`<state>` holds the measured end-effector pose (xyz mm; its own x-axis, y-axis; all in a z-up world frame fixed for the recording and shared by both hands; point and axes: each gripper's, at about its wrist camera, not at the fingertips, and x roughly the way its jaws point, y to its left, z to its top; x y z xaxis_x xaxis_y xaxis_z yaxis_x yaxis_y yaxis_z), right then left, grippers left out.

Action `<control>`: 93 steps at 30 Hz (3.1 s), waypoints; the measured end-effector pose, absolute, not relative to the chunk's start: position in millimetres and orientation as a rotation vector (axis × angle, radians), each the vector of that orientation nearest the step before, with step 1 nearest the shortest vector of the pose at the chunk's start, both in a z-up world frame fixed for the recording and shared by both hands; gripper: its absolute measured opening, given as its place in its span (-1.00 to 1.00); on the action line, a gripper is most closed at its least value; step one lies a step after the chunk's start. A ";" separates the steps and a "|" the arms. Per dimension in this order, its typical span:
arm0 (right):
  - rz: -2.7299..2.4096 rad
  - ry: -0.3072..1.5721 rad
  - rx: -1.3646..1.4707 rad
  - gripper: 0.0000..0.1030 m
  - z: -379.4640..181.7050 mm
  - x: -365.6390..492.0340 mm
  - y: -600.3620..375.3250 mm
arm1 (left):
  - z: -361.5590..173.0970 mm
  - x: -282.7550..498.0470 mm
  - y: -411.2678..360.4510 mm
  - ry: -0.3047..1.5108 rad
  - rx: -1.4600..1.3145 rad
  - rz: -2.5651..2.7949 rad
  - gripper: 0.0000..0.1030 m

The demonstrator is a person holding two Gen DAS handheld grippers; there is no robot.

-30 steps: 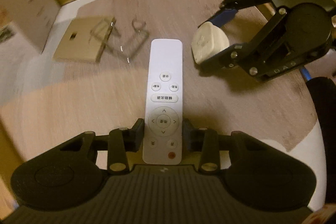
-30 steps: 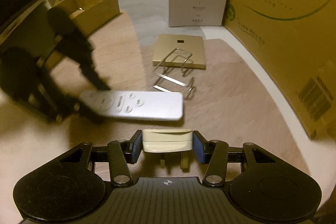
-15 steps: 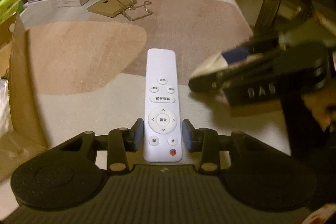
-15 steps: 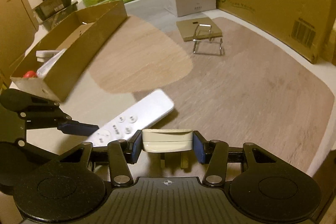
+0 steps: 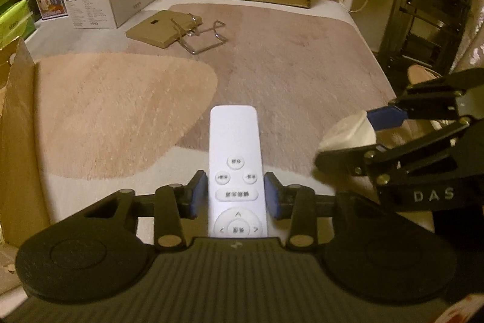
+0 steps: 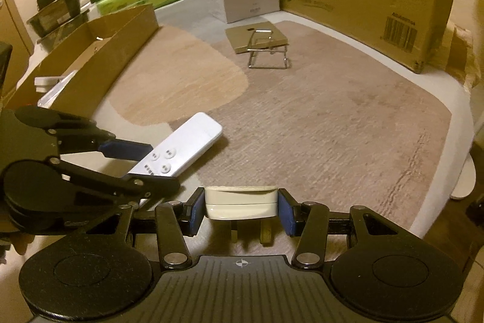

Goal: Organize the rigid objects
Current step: 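Carry the remote with the left gripper while the right carries the plug toward the tray, then lower the remote into the tray with the left gripper while the right holds the plug above it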

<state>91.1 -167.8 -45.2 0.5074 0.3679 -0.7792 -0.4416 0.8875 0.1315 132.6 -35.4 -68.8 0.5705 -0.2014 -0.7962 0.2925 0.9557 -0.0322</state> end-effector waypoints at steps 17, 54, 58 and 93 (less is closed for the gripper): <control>0.503 0.863 -0.070 -0.03 -24.9 68.6 -146.9 | -39.3 78.1 2.6 0.874 -0.005 -0.191 -0.33; 0.757 0.725 -0.131 -0.03 35.4 50.4 -0.5 | 45.7 -1.1 149.4 0.703 -0.132 0.139 -0.33; 0.784 0.725 -0.144 -0.03 35.4 53.2 13.2 | 47.1 -1.5 160.5 0.700 -0.138 0.155 -0.33; 0.845 0.683 -0.203 -0.03 43.3 99.4 71.9 | 61.7 52.1 214.9 0.711 -0.108 0.139 -0.33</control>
